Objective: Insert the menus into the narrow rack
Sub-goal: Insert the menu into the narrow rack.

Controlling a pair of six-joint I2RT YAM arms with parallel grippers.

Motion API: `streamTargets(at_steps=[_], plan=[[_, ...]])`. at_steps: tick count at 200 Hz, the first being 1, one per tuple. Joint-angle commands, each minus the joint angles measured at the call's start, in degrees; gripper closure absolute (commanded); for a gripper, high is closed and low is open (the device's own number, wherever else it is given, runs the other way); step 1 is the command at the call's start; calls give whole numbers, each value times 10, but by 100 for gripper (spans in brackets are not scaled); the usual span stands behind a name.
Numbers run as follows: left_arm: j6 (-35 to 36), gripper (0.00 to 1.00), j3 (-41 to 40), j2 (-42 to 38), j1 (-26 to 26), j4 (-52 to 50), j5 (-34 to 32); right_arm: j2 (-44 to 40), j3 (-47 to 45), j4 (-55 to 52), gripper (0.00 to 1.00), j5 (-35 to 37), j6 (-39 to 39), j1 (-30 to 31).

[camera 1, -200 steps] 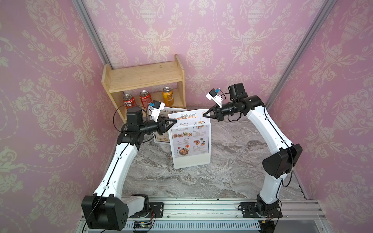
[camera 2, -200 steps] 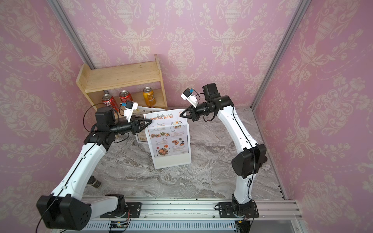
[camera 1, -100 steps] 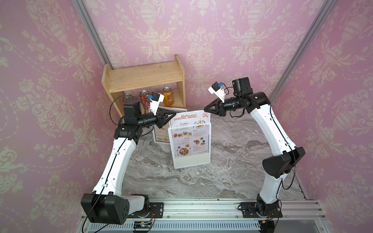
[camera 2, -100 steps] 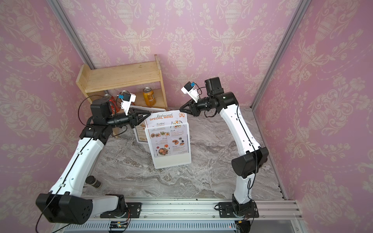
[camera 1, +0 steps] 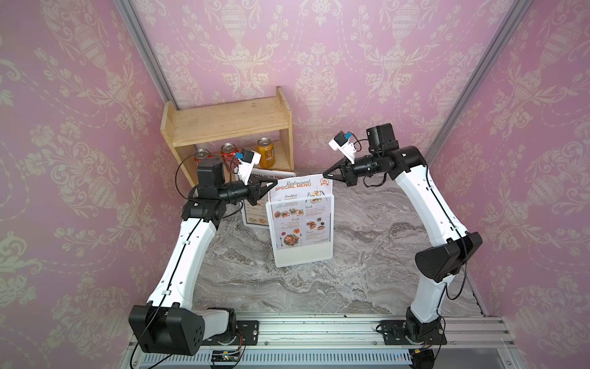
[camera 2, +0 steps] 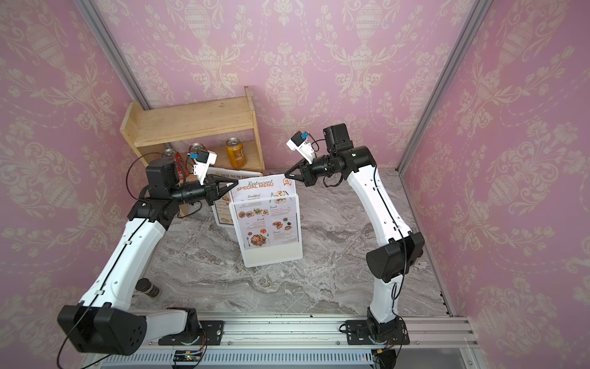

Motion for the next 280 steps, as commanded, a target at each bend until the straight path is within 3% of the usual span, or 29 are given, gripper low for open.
streamTargets(at_steps=[1, 224, 250, 266, 280], plan=[[16, 95, -11, -9, -2, -13, -1, -15, -7, -8, 100, -2, 6, 1], [10, 95, -76, -37, -2, -1, -14, -49, -96, 28, 99, 7, 13, 3], [13, 90, -77, -34, -3, -2, -19, -44, -98, 27, 99, 14, 13, 4], [17, 78, -73, -30, -3, -7, -23, -43, -101, 27, 99, 17, 13, 4], [21, 74, -69, -29, -3, -11, -26, -45, -106, 27, 98, 22, 11, 4]])
